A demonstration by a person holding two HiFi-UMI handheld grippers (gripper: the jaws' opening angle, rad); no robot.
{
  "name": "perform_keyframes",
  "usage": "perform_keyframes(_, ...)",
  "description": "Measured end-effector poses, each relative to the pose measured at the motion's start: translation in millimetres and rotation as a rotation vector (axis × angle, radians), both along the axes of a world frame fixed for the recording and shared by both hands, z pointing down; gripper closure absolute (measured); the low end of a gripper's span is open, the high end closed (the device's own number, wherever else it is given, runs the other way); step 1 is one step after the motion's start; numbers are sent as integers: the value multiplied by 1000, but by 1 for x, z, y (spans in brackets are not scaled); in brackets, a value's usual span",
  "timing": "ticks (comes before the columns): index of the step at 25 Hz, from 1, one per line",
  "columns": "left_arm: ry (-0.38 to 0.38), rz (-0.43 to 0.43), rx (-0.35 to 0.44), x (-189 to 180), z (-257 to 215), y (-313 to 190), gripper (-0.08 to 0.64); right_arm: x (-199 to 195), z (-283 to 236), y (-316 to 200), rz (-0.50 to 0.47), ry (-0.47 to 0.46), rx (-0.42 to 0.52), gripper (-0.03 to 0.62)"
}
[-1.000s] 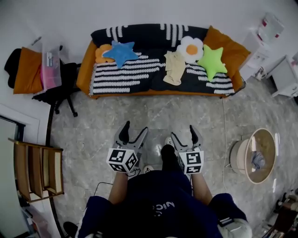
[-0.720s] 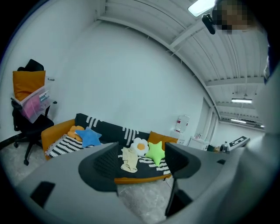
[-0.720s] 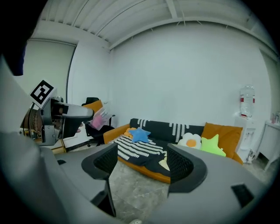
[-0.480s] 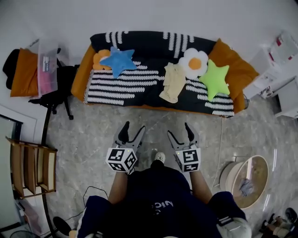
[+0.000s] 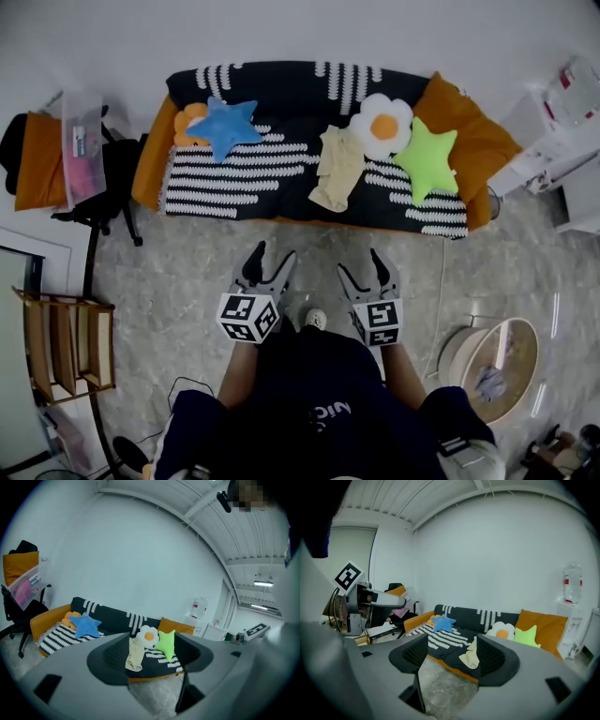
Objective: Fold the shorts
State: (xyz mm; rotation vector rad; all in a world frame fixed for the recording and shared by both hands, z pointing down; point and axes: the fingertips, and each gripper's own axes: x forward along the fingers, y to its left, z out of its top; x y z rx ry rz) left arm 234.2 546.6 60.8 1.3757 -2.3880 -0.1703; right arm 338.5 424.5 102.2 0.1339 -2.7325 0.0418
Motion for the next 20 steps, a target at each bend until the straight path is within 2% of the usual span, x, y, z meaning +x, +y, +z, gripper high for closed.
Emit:
perform_keyframes(5, 1, 32, -21, -11, 8, -17, 265, -5, 11, -17, 40, 14, -18, 281)
perform_keyframes(10, 17, 48, -16, -43, 16, -32, 273, -25, 10, -30, 73, 18, 4, 284)
perform_keyframes(15, 25, 100, -13, -90, 22, -64, 276, -54, 15, -54, 140, 33, 6, 288)
perform_keyframes(20, 40, 163, -14, -153, 25, -102, 279, -105, 20, -78, 203, 71, -2, 293)
